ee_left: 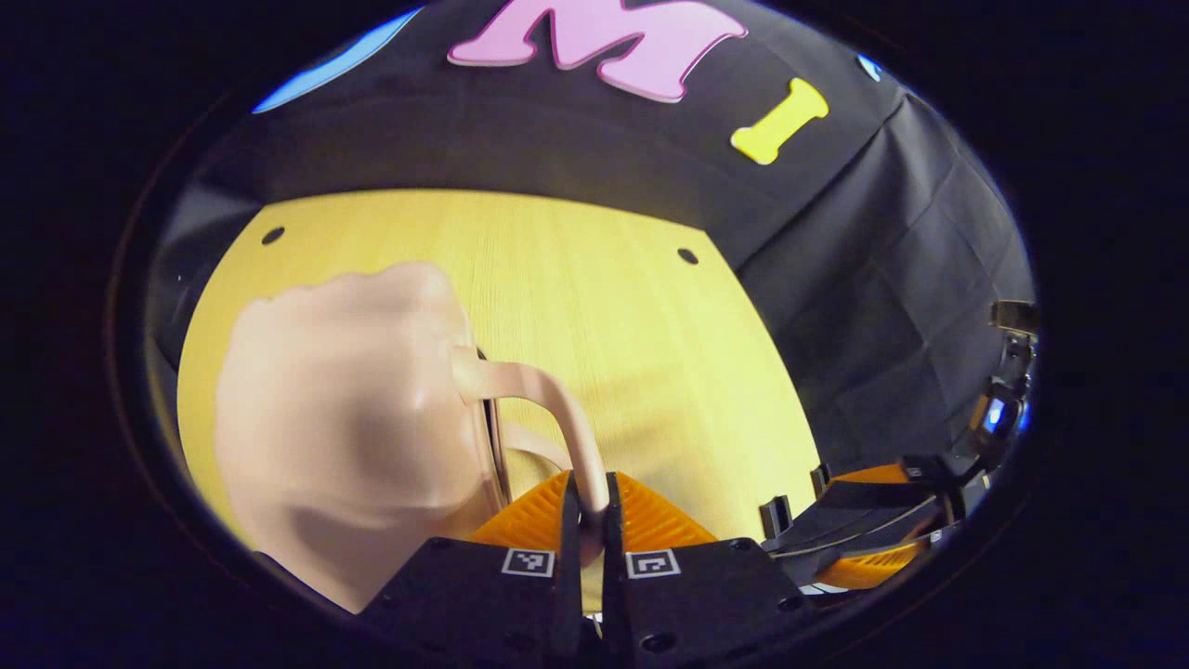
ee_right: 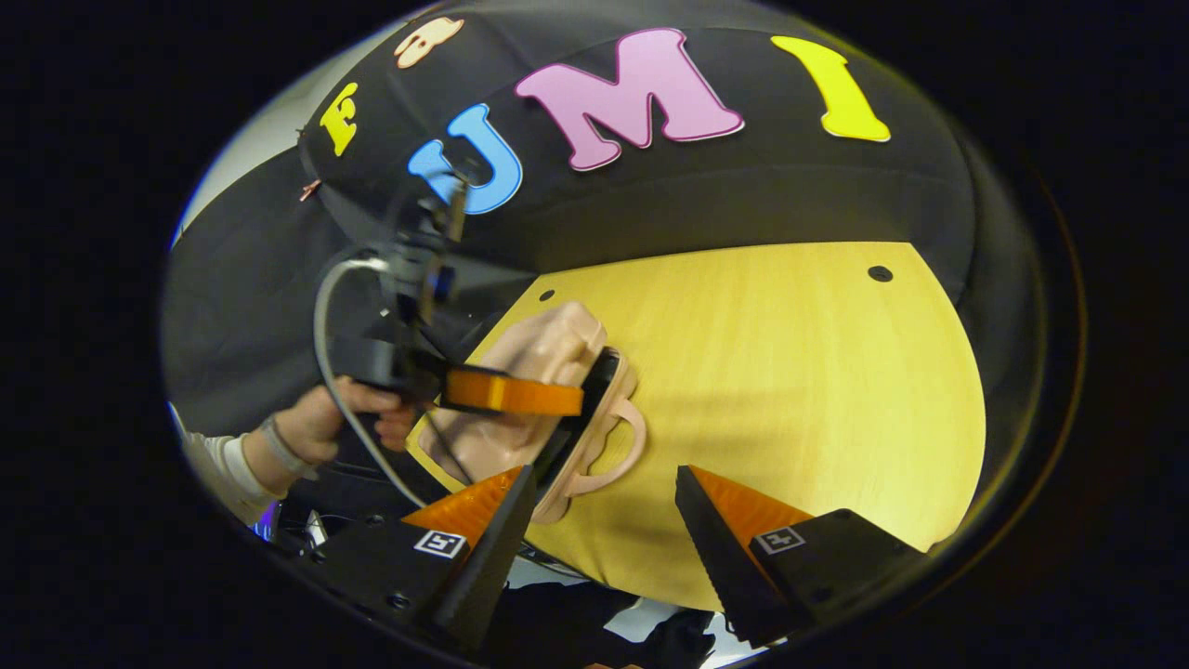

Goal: First open the suitcase, pack the skin care products into it, and then close the suitcase.

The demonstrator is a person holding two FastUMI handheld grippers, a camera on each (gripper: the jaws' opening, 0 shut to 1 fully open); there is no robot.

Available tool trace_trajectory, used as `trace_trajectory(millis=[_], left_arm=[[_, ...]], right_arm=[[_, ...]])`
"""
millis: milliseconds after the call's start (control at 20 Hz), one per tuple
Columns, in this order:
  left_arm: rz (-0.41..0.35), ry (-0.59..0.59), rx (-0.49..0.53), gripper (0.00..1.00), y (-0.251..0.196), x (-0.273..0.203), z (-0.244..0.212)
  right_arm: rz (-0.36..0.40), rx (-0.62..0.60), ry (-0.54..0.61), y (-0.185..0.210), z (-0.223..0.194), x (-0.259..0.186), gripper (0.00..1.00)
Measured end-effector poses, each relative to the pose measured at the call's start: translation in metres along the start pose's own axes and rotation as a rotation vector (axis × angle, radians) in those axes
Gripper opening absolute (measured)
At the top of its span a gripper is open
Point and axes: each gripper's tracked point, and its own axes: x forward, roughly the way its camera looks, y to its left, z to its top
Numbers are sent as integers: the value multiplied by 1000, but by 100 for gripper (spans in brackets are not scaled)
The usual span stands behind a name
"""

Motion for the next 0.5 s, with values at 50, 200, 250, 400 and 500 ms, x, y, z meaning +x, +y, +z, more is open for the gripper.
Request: trace_trajectory(millis=[50,200,250,400,500], left_arm=[[15,33,-2,14,-2,11,-9],[90,54,77,19,-2,32,-15],[113,62,90,23,-3,31,-17],[150,-19,71,55,-14,11,-6],[185,-163,59,67,-22,-14,15]], right_arm=[[-19,-4,-4,-11,-1,-7,96],[-50,11,-25,-32,0,-24,96],[-56,8,-28,-36,-1,-27,96],[-90,-36,-81,-50,5,-36,96],[-115,-67,-131,-57,19,-40,97]])
